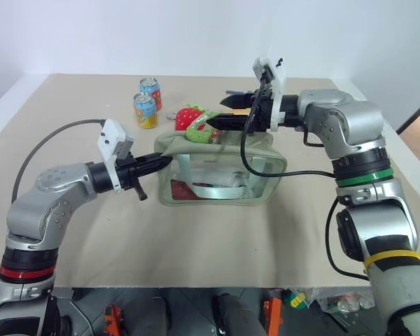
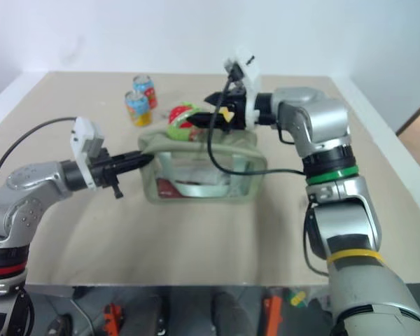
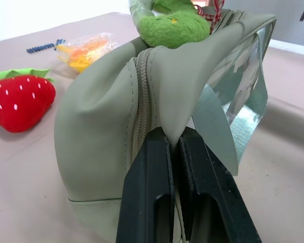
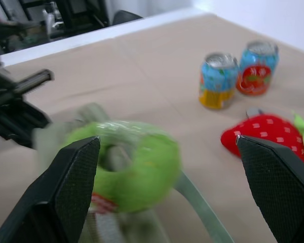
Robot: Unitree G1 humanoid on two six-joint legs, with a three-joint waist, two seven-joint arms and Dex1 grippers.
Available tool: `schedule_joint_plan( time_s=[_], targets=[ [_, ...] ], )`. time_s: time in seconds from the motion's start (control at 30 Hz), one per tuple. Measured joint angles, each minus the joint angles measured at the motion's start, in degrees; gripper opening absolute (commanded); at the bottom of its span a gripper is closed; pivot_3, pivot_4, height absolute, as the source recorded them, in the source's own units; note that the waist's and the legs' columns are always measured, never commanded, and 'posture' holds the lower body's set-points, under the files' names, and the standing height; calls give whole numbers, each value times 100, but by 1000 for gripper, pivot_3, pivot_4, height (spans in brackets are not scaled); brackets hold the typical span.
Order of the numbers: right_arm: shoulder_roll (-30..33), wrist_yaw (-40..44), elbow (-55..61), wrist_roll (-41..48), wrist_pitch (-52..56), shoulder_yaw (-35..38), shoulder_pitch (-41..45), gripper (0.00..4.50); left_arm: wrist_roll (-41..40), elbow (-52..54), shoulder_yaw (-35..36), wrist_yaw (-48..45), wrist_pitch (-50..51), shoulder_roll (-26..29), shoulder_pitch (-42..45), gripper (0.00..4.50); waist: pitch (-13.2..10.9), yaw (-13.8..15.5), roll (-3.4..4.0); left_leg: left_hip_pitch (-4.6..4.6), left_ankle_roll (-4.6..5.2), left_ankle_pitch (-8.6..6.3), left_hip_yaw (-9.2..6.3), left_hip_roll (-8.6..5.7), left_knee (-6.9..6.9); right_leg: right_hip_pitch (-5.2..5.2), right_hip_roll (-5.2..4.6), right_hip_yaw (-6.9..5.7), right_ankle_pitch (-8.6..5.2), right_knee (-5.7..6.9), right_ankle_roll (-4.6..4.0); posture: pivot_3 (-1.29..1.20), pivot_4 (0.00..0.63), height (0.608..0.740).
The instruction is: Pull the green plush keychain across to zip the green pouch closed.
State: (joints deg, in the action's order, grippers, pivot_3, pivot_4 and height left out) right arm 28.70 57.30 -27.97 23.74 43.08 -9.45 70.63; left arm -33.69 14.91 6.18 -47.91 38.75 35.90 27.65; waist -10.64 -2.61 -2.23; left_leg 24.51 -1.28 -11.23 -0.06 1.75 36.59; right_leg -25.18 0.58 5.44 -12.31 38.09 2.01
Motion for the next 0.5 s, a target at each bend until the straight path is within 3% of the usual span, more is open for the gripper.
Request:
schedule_joint_plan(
  time_s=[0.1, 0.43, 0.5],
  targets=[
    [-61, 91, -318, -84, 118, 0, 76, 3638, 7, 3, -15, 21, -18, 0, -6, 0, 0, -4, 0, 0, 0, 0, -1, 0, 0, -2, 2, -1, 0, 1, 0, 0, 150, 740],
    [-147, 539, -207, -38, 401, 86, 98, 185, 46, 98, -44, 137, -23, 0, -51, 0, 0, -8, 0, -3, 0, 2, -10, 2, 4, 1, 4, -12, -3, 4, 10, 0, 150, 740],
    [-138, 688, 0, 54, 451, 127, 84, 33, 60, 120, -60, 145, -24, 0, -51, 0, 0, -7, 1, -2, 0, 2, -11, 2, 4, 1, 4, -14, -4, 4, 10, 0, 150, 740]
  ],
)
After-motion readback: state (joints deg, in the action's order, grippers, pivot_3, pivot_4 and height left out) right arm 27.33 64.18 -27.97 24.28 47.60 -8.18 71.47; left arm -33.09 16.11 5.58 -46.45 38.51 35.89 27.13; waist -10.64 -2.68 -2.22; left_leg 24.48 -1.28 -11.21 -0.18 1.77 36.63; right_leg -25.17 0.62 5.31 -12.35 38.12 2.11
